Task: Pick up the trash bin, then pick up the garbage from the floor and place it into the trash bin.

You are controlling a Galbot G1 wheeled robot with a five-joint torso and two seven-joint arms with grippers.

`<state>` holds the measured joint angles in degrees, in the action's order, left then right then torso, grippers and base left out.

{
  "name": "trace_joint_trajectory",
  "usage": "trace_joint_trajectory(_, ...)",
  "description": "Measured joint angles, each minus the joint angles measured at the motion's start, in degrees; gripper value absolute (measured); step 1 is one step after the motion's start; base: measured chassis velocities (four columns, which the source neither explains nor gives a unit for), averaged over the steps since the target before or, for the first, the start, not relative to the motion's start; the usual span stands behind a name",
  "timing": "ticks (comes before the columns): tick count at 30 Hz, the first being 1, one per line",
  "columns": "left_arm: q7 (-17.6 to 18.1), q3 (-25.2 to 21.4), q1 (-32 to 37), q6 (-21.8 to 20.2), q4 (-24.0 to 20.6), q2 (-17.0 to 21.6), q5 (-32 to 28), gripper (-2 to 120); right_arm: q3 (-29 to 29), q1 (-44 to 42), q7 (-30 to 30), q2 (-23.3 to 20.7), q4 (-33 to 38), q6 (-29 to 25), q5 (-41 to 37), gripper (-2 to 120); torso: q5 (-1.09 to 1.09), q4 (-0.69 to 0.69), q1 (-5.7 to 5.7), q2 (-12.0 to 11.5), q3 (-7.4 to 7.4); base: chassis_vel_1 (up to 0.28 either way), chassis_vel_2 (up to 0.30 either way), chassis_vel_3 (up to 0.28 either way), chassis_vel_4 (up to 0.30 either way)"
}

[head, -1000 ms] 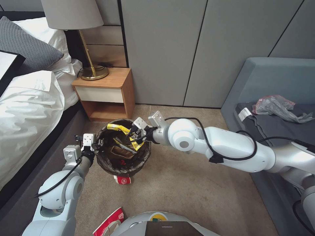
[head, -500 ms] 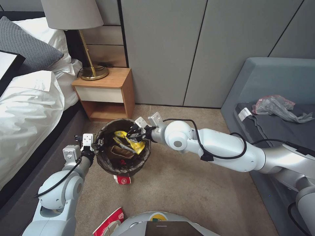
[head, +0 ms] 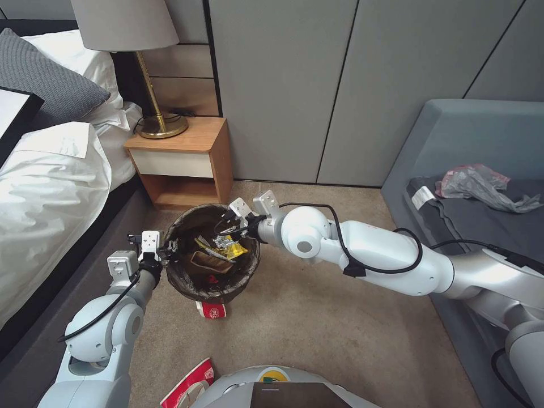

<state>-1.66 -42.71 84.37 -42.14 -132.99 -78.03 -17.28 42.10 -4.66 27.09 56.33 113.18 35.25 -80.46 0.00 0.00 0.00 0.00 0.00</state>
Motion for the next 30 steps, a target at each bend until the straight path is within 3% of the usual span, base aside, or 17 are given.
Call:
trace_joint_trajectory(12, -0.08, -0.21, -0.07, 0.0, 0.22, 0.41, -0.05, 0, -12.73, -0.21, 2.38, -5.16, 7.37, -1.42, -1.29, 100, 0.01, 0.0, 0.0, 0.0, 0.0, 0.0, 0.0, 0.0, 0.0)
trace_joint_trajectory(15, -0.09, -0.17, -0.11, 0.0, 0.22, 0.53, -0.06, 0, -22.72, -2.62, 2.47, -9.06, 9.89, -1.76, -1.7, 100, 0.01, 0.01, 0.0, 0.01, 0.0, 0.0, 0.0, 0.0, 0.0)
trace_joint_trajectory(20, -0.09, -0.19, 0.02, 0.0, 0.03, 0.55, -0.12, 0, -30.56, -6.31, 2.43, -14.11, 11.39, -3.83, 1.88, 100, 0.02, 0.01, 0.0, 0.01, 0.0, 0.0, 0.0, 0.0, 0.0)
trace_joint_trajectory(22, -0.09, -0.27, 0.16, 0.0, -0.22, 0.67, -0.28, 0, -39.24, -12.93, 1.01, -18.81, 11.57, -6.52, 11.37, 100, 0.01, 0.0, 0.0, 0.01, -0.01, 0.0, 0.0, 0.0, 0.0)
trace_joint_trajectory(23, -0.01, -0.29, 0.22, 0.0, -0.35, 0.76, -0.51, 0, -49.01, -21.49, 0.61, -20.86, 11.6, -7.54, 17.6, 100, 0.04, -0.04, 0.0, 0.01, -0.01, 0.0, 0.0, 0.0, 0.0)
trace_joint_trajectory(24, -0.01, -0.29, 0.22, 0.0, -0.35, 0.76, -0.51, 0, -49.01, -21.49, 0.61, -20.86, 11.6, -7.54, 17.6, 100, 0.04, -0.04, 0.0, 0.01, -0.01, 0.0, 0.0, 0.0, 0.0)
trace_joint_trajectory(25, 0.16, -0.2, 0.21, 0.0, -0.4, 0.78, -0.66, 0, -54.86, -26.47, 0.71, -20.88, 11.69, -8.31, 19.63, 100, 0.04, -0.03, 0.0, 0.01, -0.01, 0.0, 0.0, 0.0, 0.0)
trace_joint_trajectory(28, 0.44, 0.0, 0.19, 0.0, -0.43, 0.73, -0.91, 0, -62.28, -33.03, 0.75, -20.13, 12.07, -9.13, 21.59, 100, 0.03, -0.02, 0.0, 0.01, -0.01, 0.0, 0.0, 0.0, 0.0)
trace_joint_trajectory(30, 0.53, 0.05, 0.19, 0.0, -0.44, 0.7, -0.97, 0, -64.0, -34.81, 0.75, -19.82, 12.19, -9.31, 21.99, 100, 0.02, -0.02, 0.0, 0.01, -0.01, 0.0, 0.0, 0.0, 0.0)
